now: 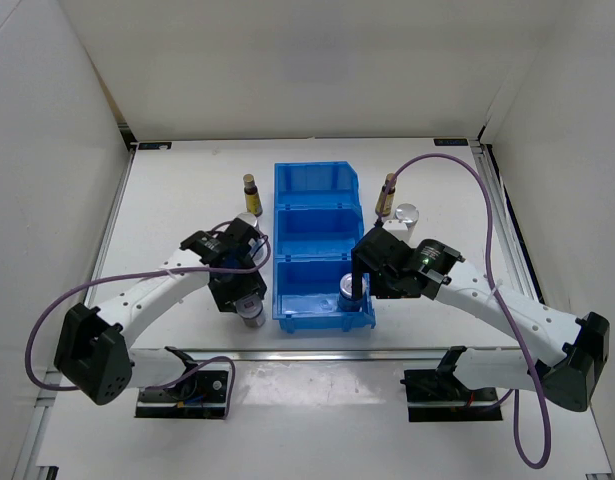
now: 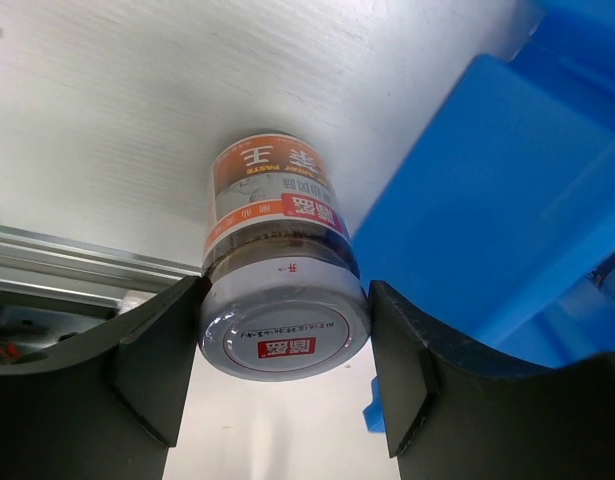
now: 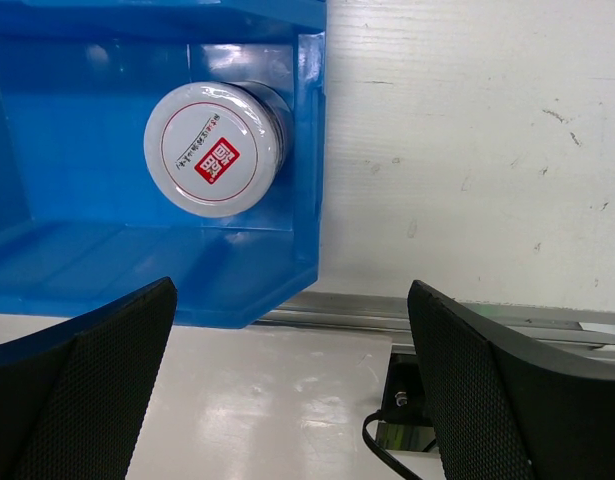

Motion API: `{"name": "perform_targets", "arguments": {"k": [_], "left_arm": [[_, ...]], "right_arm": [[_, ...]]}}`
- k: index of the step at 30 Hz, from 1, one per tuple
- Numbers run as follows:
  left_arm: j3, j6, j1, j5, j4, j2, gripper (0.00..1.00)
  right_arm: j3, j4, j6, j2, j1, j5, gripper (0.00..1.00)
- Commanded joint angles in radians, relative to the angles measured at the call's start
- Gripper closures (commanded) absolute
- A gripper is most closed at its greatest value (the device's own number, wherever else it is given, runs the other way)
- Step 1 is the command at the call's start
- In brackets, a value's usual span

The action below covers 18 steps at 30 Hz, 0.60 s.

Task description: Organize the condiment bottles

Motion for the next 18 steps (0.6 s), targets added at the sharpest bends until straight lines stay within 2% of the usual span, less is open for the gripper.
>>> {"name": "perform_targets", "arguments": {"k": [1, 5, 8, 13, 18], "left_arm": [[0.144, 0.027, -0.006, -0.111, -0.080, -0.086, 0.89], [0.312, 0.036, -0.006, -0.249, -0.221, -0.119, 0.89], [0.423, 0.075, -0.006, -0.283, -0.240, -0.130, 0.89], [0.497, 0.130, -0.122, -0.283, -0.145, -0.117, 0.89], [0.488, 0.150, -0.256, -0.254, -0.048, -0.025, 0.89]], "right_arm": [[-0.008, -0.009, 0.016, -0.025, -0.003, 0.028, 0.01], [-0.017, -0.009, 0.016, -0.034, -0.012, 0.037, 0.01], [-0.017, -0.009, 0.025, -0.043, -0.012, 0.046, 0.01], [-0.027, -0.009, 0.034, -0.033, -0.012, 0.046, 0.01], [-0.017, -0.009, 0.043, -0.022, -0.012, 0.046, 0.01]]}}
